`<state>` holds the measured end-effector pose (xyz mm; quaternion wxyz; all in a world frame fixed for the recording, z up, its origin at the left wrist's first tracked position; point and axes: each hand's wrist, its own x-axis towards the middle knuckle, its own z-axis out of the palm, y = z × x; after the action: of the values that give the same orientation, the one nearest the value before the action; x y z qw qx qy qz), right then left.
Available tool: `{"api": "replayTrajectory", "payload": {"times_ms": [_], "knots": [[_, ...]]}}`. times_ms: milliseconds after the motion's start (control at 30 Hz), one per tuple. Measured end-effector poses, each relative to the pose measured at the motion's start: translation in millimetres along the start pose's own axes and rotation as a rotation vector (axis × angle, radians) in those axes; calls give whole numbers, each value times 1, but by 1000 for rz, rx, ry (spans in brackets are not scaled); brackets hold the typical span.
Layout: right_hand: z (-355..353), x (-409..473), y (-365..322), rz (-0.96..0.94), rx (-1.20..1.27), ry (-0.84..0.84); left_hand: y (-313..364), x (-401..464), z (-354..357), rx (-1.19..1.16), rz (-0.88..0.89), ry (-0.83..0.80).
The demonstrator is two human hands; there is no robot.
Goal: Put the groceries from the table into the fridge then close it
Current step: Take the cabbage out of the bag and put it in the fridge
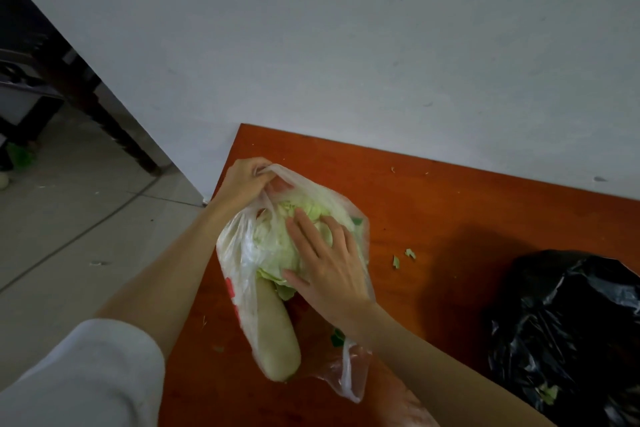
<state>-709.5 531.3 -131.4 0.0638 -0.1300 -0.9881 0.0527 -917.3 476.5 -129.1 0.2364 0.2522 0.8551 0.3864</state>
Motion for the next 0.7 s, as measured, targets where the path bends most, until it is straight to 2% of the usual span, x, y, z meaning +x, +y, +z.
{"api": "replayTrajectory", "payload": {"times_ms": [167,333,467,500,533,600,633,700], "knots": [[0,-16,-5,5,47,-42,1,0,8,80,-9,83],[-2,-23,-5,-11,61,-101,5,-3,4,163,-21,82],[2,-26,-5,-5,190,-133,19,-11,-5,433,7,-40],[2,-25,-5,-2,214,-142,26,-18,-8,478,69,-22],[2,-23,-4,-1,242,-155,32,-27,-11,457,174,50],[3,-20,-2,3,307,-173,45,-55,-12,232,372,229],[4,-20,-2,6,334,-167,49,-71,-10,118,412,253],[5,-21,-1,4,380,-128,44,-97,2,50,396,182]]}}
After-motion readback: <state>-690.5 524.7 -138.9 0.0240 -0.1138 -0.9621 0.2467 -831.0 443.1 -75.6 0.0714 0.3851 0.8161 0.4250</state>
